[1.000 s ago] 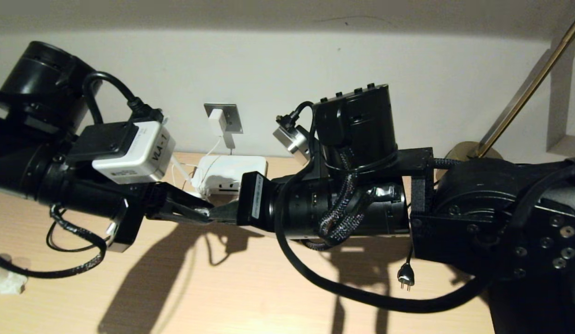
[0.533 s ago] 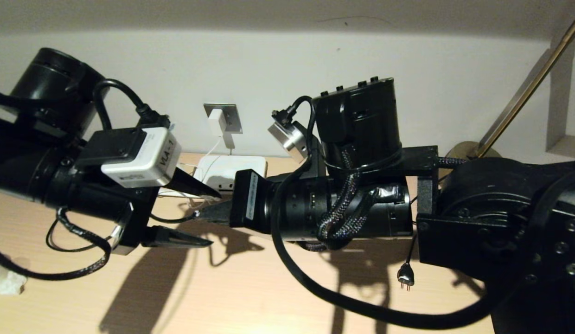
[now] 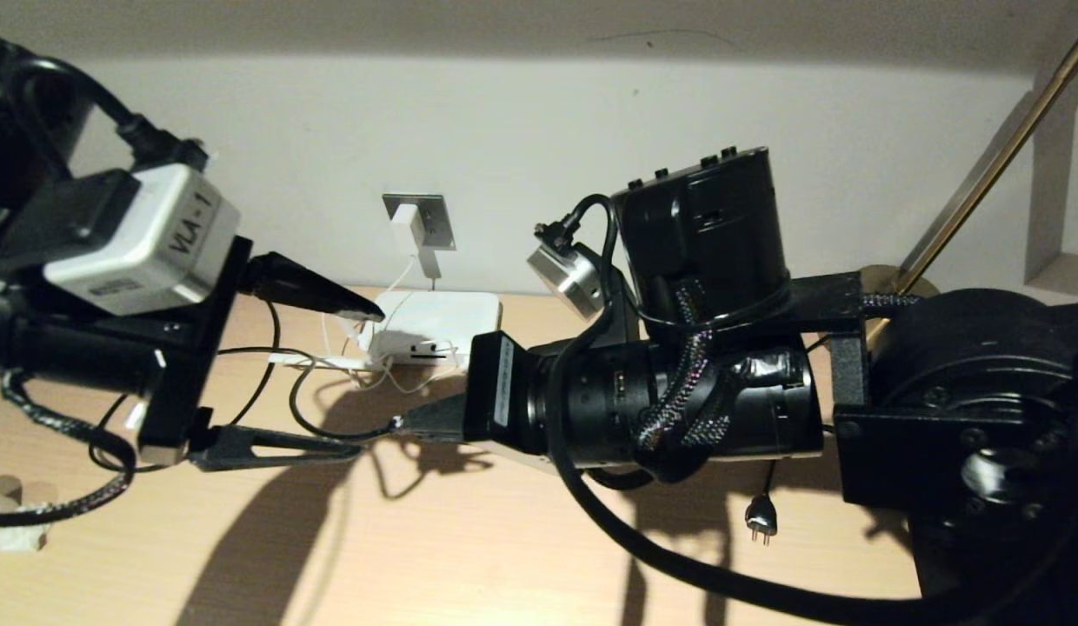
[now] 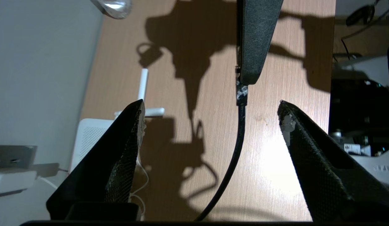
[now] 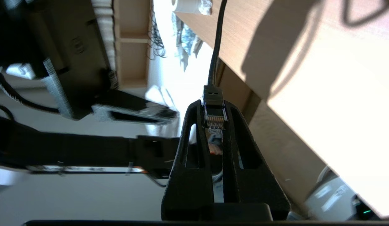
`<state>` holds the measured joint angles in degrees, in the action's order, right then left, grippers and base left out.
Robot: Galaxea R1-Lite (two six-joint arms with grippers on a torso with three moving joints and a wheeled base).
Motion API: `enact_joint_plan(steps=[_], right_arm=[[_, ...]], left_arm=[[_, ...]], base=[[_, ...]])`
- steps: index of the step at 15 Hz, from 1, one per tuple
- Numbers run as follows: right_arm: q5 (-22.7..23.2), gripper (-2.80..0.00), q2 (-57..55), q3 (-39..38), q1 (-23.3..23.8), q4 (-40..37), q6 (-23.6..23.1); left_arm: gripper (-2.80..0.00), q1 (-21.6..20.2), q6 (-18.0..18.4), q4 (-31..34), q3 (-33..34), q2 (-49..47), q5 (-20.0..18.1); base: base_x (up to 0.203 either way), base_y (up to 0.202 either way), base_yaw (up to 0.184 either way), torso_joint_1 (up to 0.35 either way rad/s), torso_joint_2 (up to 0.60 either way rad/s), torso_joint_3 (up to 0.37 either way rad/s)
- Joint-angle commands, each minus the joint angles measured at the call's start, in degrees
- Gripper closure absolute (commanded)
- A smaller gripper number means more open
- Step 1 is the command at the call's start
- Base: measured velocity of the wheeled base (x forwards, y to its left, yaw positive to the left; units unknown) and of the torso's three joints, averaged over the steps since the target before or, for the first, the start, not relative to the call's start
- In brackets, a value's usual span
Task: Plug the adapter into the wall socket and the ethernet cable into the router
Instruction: Hand it to the other hand
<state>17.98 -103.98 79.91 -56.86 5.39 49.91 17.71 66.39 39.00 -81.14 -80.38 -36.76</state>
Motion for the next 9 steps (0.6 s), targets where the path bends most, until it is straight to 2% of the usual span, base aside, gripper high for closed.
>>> enact_joint_plan(steps=[1, 4, 6, 9], right_arm=[[0.1, 0.0, 1.7, -0.1, 0.0, -0.5, 3.9], [0.8, 0.0, 2.4, 4.2, -0.1, -3.6, 15.1], [2.7, 0.0, 1.8, 8.9, 0.0, -6.0, 22.4], [6.7, 0.0, -1.3, 19.3, 0.0, -7.6, 35.2]], left_arm=[[-2.8, -0.3, -1.2, 0.2, 0.1, 5.0, -0.6], [-2.8, -0.7, -5.4, -2.3, 4.4, 13.6, -0.9], [-2.8, -1.2, -6.9, -12.6, 11.4, 16.2, -0.9], [-2.8, -1.3, -11.2, -33.3, 22.9, 18.1, -0.5]], base=[[0.0, 0.0, 0.0, 0.0, 0.0, 0.0], [0.0, 0.0, 0.0, 0.0, 0.0, 0.0], [0.0, 0.0, 0.0, 0.0, 0.0, 0.0], [0.0, 0.0, 0.0, 0.0, 0.0, 0.0]])
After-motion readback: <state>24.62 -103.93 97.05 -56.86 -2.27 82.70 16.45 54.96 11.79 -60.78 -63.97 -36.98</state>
